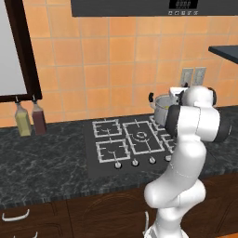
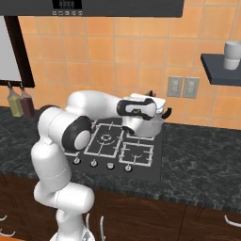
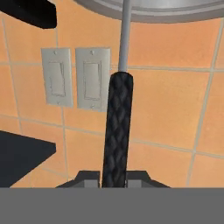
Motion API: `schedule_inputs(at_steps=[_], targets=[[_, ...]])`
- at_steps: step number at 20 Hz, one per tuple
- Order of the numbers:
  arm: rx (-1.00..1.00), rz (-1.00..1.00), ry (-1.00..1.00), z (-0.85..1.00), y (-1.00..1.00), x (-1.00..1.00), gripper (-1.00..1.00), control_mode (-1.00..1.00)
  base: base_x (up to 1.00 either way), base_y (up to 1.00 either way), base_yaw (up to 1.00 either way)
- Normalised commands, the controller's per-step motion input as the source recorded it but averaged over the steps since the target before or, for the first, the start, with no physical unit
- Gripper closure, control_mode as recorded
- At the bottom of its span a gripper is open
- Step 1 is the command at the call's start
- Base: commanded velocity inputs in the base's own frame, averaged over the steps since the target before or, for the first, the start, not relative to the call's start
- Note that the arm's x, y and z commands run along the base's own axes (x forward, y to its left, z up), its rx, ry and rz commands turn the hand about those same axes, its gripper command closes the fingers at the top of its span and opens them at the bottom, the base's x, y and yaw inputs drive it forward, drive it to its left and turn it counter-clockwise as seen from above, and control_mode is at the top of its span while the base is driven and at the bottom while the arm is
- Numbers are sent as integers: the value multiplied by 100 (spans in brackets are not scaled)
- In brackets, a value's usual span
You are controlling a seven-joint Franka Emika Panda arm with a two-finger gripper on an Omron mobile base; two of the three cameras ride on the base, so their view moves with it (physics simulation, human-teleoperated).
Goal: Put the lemon and broccoli in the pot. Retrieve the spatula and lightly stir the vegetables in the pot.
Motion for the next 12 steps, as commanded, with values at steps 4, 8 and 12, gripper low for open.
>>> schedule_inputs(at_steps=[4, 8, 12], targets=[[14, -1, 3, -3, 73, 4, 100, -100, 0, 0, 0], [20, 0, 2, -1, 54, 23, 100, -100, 0, 0, 0], [9, 0, -4, 37, 11, 66, 100, -100, 0, 0, 0]])
